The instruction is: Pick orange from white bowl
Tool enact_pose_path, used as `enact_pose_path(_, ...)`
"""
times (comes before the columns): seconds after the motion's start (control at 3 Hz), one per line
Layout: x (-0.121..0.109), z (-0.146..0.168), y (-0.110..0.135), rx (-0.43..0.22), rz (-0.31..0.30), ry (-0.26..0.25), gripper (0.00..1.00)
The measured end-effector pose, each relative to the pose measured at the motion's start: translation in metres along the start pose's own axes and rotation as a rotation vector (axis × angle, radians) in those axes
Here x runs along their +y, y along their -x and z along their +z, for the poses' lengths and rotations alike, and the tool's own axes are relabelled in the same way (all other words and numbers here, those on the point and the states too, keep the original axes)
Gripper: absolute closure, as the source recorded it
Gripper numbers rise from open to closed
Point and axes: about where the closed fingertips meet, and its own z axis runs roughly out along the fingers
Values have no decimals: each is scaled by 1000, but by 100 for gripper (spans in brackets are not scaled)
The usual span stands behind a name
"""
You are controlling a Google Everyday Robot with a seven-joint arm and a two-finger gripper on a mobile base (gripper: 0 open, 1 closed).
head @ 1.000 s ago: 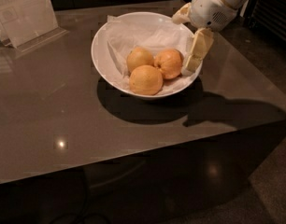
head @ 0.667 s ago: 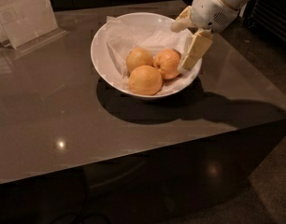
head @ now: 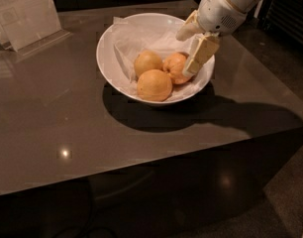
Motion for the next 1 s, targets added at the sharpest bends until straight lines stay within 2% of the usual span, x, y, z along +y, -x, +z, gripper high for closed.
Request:
enact_pose_path(0.33, -4, 15, 2, -12, -9, 35, 10)
enact_pose_path(1.0, -4, 46, 0, -38, 1, 119, 11)
